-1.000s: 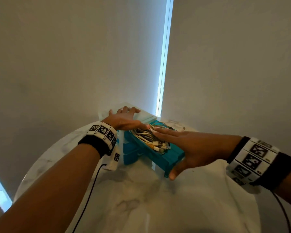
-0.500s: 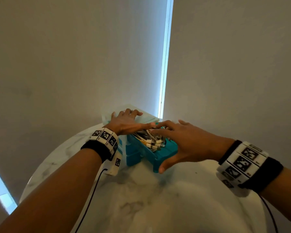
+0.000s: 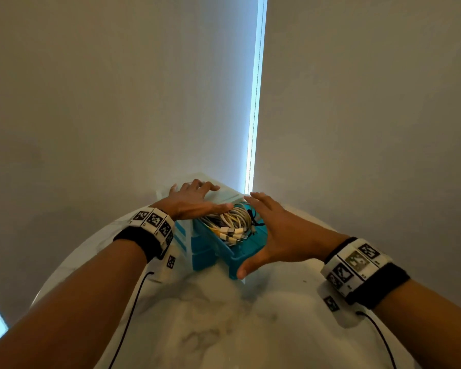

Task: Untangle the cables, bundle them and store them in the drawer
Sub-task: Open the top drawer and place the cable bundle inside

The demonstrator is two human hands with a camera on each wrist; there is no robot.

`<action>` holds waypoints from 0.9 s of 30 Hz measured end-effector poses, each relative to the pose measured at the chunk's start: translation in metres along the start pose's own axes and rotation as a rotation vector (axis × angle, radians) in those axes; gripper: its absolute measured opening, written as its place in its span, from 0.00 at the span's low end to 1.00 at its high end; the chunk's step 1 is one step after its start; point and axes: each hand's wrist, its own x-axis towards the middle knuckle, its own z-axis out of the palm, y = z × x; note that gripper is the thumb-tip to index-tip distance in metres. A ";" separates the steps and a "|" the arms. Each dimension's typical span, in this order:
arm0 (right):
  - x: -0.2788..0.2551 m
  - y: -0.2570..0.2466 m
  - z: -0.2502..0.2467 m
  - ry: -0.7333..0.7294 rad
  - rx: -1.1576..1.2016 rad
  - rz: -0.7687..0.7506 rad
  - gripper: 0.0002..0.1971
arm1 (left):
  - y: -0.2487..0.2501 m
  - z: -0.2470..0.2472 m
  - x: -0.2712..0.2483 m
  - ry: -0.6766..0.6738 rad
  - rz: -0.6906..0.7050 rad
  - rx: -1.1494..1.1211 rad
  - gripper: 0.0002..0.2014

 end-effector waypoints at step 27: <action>0.040 -0.011 0.039 0.319 -0.093 -0.045 0.48 | -0.015 -0.002 0.005 0.013 0.148 -0.186 0.30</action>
